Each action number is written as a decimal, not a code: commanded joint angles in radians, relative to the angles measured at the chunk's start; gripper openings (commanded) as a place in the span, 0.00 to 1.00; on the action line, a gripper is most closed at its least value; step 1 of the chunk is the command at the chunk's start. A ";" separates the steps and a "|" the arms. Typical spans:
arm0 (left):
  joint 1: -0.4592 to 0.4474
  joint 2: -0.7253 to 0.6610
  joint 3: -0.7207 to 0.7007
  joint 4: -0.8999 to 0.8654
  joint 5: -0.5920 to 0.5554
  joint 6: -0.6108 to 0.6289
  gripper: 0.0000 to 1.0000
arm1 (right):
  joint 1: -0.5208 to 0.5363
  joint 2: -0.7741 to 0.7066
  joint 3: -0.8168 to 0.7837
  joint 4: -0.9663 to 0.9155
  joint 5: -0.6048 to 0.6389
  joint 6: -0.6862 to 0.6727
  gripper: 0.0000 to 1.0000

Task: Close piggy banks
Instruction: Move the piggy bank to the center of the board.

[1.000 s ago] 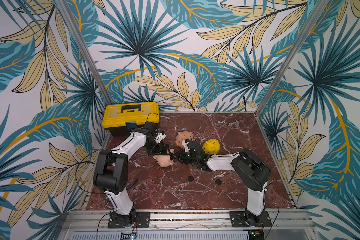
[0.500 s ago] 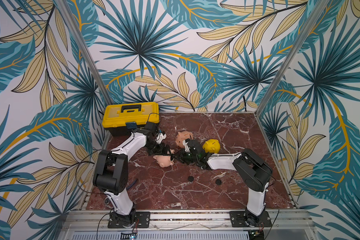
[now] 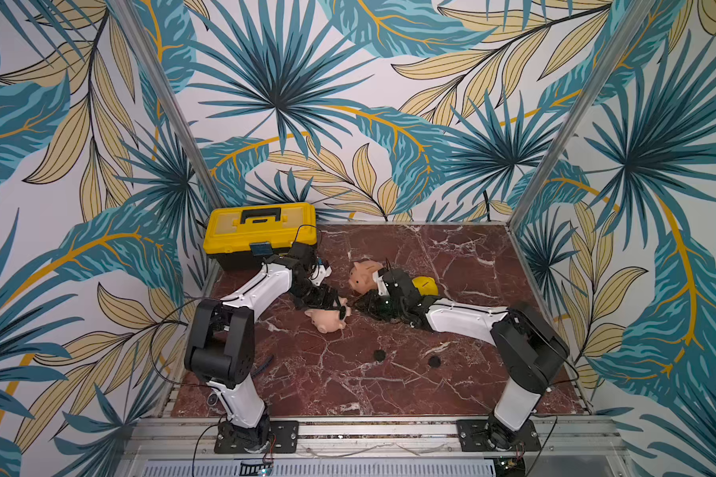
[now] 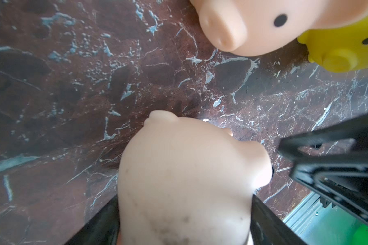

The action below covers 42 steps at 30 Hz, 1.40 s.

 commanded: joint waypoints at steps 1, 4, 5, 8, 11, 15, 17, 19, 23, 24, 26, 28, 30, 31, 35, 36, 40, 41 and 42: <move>-0.003 -0.006 -0.016 -0.062 -0.089 -0.042 0.84 | 0.004 -0.079 0.006 -0.138 -0.017 -0.081 0.29; -0.001 -0.012 -0.003 -0.060 -0.139 -0.085 0.85 | 0.004 -0.149 0.006 -0.240 -0.003 -0.135 0.31; -0.001 -0.012 0.002 -0.059 -0.150 -0.103 0.85 | 0.004 -0.174 0.006 -0.278 0.008 -0.152 0.32; 0.001 -0.009 0.020 -0.057 -0.180 -0.139 0.85 | 0.005 -0.235 0.005 -0.359 0.048 -0.175 0.33; 0.005 -0.009 0.040 -0.055 -0.219 -0.162 0.85 | 0.005 -0.284 0.013 -0.461 0.072 -0.166 0.32; 0.025 0.001 0.064 -0.044 -0.251 -0.199 0.84 | 0.006 -0.355 -0.004 -0.511 0.086 -0.151 0.32; 0.028 0.009 0.077 -0.037 -0.284 -0.217 0.83 | 0.006 -0.392 -0.008 -0.549 0.102 -0.154 0.32; 0.037 0.017 0.087 -0.022 -0.314 -0.239 0.83 | 0.005 -0.428 -0.010 -0.588 0.125 -0.157 0.32; 0.067 0.047 0.116 0.005 -0.361 -0.281 0.82 | 0.006 -0.494 -0.020 -0.639 0.167 -0.154 0.31; 0.071 0.055 0.125 0.010 -0.367 -0.288 0.82 | 0.006 -0.509 -0.023 -0.645 0.173 -0.152 0.31; 0.078 0.070 0.148 0.019 -0.378 -0.298 0.82 | 0.005 -0.536 -0.029 -0.652 0.179 -0.147 0.31; 0.086 0.086 0.171 0.025 -0.388 -0.307 0.82 | 0.006 -0.557 -0.029 -0.654 0.184 -0.141 0.32; 0.095 0.103 0.187 0.033 -0.395 -0.316 0.82 | 0.005 -0.576 -0.029 -0.660 0.190 -0.135 0.32; 0.100 0.110 0.196 0.037 -0.398 -0.321 0.83 | 0.005 -0.586 -0.027 -0.663 0.194 -0.134 0.32; 0.112 0.132 0.226 0.047 -0.388 -0.326 0.87 | 0.006 -0.626 -0.033 -0.678 0.218 -0.134 0.32; 0.113 0.136 0.235 0.047 -0.384 -0.324 0.89 | 0.006 -0.636 -0.035 -0.684 0.227 -0.134 0.33; 0.121 0.138 0.250 0.047 -0.357 -0.336 0.99 | 0.006 -0.664 -0.044 -0.702 0.253 -0.136 0.34; 0.121 0.133 0.251 0.046 -0.356 -0.338 0.99 | 0.005 -0.668 -0.048 -0.703 0.258 -0.136 0.35; 0.121 0.123 0.252 0.046 -0.353 -0.341 0.99 | 0.005 -0.675 -0.055 -0.702 0.260 -0.134 0.35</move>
